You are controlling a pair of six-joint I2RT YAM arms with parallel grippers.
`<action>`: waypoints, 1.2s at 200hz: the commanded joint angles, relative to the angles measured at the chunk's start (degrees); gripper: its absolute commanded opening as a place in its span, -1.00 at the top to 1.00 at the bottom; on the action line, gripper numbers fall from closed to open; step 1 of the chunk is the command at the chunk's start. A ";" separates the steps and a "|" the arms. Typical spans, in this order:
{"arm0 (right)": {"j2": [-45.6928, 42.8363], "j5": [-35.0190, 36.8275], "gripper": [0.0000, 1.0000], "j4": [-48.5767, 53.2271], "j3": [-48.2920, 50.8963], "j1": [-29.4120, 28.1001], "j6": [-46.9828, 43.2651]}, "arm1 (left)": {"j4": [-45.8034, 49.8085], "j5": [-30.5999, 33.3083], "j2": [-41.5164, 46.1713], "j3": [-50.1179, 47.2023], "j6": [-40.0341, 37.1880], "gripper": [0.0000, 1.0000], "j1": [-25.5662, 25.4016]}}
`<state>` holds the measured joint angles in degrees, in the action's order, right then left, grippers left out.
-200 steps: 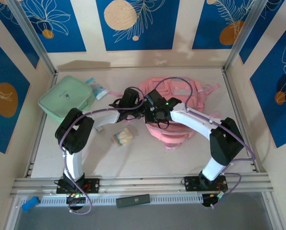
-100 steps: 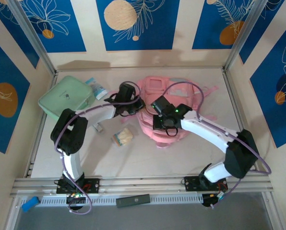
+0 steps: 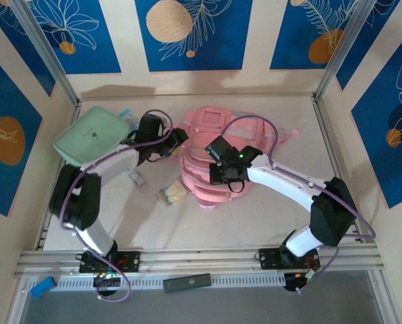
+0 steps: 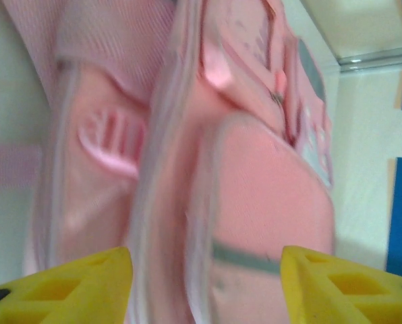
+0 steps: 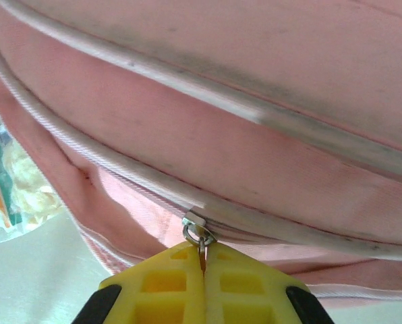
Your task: Pack the student bag
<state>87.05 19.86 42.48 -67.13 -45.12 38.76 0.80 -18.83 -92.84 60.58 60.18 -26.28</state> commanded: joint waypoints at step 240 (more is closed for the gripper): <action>-0.97 -0.11 1.00 -3.90 3.59 0.49 1.77 | 7.31 29.80 -4.13 -0.82 30.15 0.58 -21.26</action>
<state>87.44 18.61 37.63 -63.57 -44.25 38.94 4.78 4.38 -95.90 57.98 91.77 -48.03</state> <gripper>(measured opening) 0.047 0.316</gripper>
